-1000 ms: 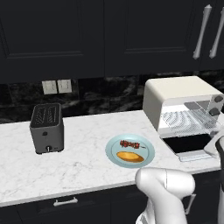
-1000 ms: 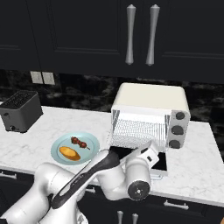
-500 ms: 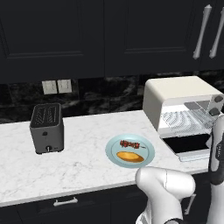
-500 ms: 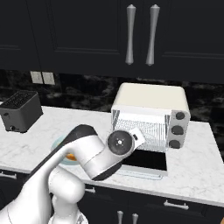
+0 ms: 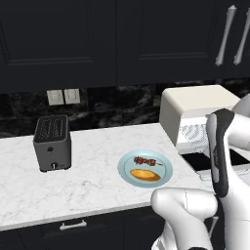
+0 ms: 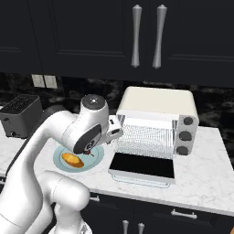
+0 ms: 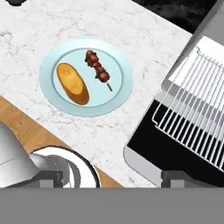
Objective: Pick up the kebab skewer and baguette bread, and place them inside the toaster oven. Close the toaster oven door and start by setting the timer.
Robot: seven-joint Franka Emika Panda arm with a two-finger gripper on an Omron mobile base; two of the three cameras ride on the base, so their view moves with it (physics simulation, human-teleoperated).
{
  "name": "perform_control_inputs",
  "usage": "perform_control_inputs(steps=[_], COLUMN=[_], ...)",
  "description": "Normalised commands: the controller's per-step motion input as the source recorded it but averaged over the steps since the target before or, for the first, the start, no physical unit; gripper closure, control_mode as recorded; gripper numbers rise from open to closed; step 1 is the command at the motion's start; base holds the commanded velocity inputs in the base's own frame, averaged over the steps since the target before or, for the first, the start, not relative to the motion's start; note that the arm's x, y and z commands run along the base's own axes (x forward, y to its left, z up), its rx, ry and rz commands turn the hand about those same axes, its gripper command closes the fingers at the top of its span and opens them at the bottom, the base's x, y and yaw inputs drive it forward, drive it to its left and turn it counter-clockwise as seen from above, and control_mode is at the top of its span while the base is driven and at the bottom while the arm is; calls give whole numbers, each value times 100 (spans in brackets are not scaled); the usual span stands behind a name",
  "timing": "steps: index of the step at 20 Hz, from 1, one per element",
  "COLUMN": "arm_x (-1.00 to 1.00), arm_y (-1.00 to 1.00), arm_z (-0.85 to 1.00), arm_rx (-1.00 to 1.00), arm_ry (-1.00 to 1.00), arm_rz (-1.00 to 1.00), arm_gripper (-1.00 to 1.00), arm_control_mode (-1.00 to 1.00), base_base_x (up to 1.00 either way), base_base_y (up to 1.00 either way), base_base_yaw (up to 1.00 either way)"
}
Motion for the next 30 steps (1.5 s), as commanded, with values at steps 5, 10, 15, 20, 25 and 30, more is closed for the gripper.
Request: perform_control_inputs(steps=[5,10,15,20,25,30], arm_x=[31,4,28,29,34,21], arm_y=[88,88,47,45,21,7], arm_z=[-12,-32,-48,-67,-45,-44], arm_rx=[-5,-7,-3,-5,0,0], arm_ry=[9,4,12,13,12,4], arm_rz=[0,-6,-2,0,0,0], arm_gripper=[-100,-100,-100,-100,-100,-100], arm_control_mode=[-100,-100,-100,-100,-100,-100], base_base_x=[0,0,0,0,0,0], base_base_y=[0,0,0,0,0,0], base_base_yaw=[0,0,0,0,0,0])
